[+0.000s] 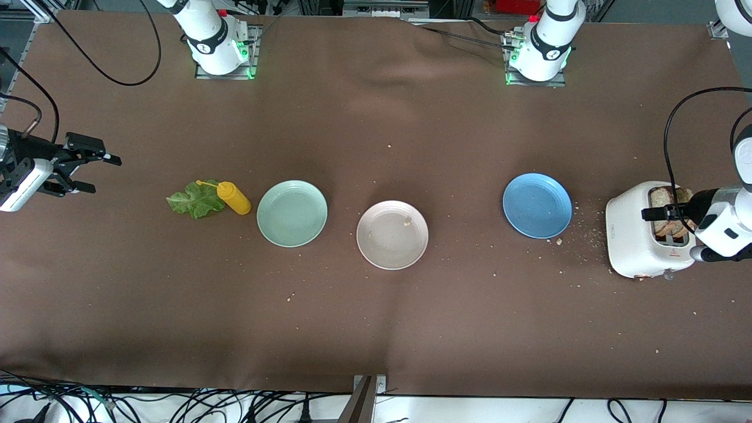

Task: Make sandwich in beige plate with both arms
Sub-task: 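Reach the left gripper to the toaster while the right gripper reaches the mustard, then grasp a bread slice with the left gripper while the right gripper grasps the mustard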

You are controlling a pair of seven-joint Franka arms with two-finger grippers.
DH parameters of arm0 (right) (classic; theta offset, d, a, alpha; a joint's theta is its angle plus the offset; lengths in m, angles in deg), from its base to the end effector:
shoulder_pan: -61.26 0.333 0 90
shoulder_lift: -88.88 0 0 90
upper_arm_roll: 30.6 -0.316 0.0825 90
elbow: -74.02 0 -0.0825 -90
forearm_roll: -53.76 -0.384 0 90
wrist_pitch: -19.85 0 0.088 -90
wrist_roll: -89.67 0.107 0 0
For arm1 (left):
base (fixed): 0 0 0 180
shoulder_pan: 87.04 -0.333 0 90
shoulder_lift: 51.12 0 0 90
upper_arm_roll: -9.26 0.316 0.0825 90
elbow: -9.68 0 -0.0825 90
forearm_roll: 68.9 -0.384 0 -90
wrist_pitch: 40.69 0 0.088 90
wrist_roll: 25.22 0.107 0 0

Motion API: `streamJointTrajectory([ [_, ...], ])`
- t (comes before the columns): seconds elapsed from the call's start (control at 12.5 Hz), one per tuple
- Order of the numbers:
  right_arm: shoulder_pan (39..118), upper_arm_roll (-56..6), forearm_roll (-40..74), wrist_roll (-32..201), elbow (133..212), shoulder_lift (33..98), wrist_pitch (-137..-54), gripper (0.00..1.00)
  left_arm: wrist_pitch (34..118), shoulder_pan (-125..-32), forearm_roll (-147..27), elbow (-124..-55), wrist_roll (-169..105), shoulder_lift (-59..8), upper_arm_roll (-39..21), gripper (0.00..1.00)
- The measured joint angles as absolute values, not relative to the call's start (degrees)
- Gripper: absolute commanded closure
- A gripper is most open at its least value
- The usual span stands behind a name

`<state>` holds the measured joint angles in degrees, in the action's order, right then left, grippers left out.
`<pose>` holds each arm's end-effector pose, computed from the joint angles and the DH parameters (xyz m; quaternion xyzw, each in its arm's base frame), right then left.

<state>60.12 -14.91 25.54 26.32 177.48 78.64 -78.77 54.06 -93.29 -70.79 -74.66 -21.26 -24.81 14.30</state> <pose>0.5727 -0.1197 0.4359 -0.9156 -0.3195 -0.0418 0.2405 0.6459 0.1237 0.3956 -0.9882 -0.0579 0.1410 0.0174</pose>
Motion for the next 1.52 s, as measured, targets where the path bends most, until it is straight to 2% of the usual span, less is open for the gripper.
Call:
streamJointTrajectory([
  [0.4, 56.74, -14.0, 12.21, -3.05, 180.38, 72.59, -78.87, 0.0, 54.28, -93.77, -71.32, -74.65, -19.23, -24.25, 14.4, 0.0],
  [0.64, 53.78, -13.98, 2.55, -20.58, 181.47, 66.13, -73.47, 0.0, 54.35, -94.35, -72.28, -74.64, -17.98, -24.24, 14.41, 0.01],
  [0.8, 52.13, -13.98, -2.43, -30.69, 181.57, 60.68, -70.43, 0.0, 54.35, -94.36, -72.3, -74.64, -17.88, -24.11, 14.41, 0.14],
  [0.96, 51.64, -14.04, -4.32, -38.73, 181.44, 56.36, -66.83, 0.0, 54.35, -94.42, -72.3, -74.65, -17.84, -23.7, 14.41, 0.18],
  [1.12, 51.67, -14.61, -5.92, -44.34, 181.28, 52.83, -63.57, 0.0, 55.01, -94.79, -72.32, -74.81, -17.83, -22.98, 14.44, 0.39],
  [1.36, 51.85, -16.51, -7.46, -51.52, 180.29, 48.15, -62.0, 0.0, 56.0, -96.1, -72.33, -75.78, -17.6, -21.84, 14.47, 0.88],
  [1.52, 52.06, -17.41, -9.24, -55.0, 180.05, 44.95, -61.72, 0.0, 56.01, -96.59, -72.33, -75.78, -17.52, -21.56, 14.49, 1.0],
])
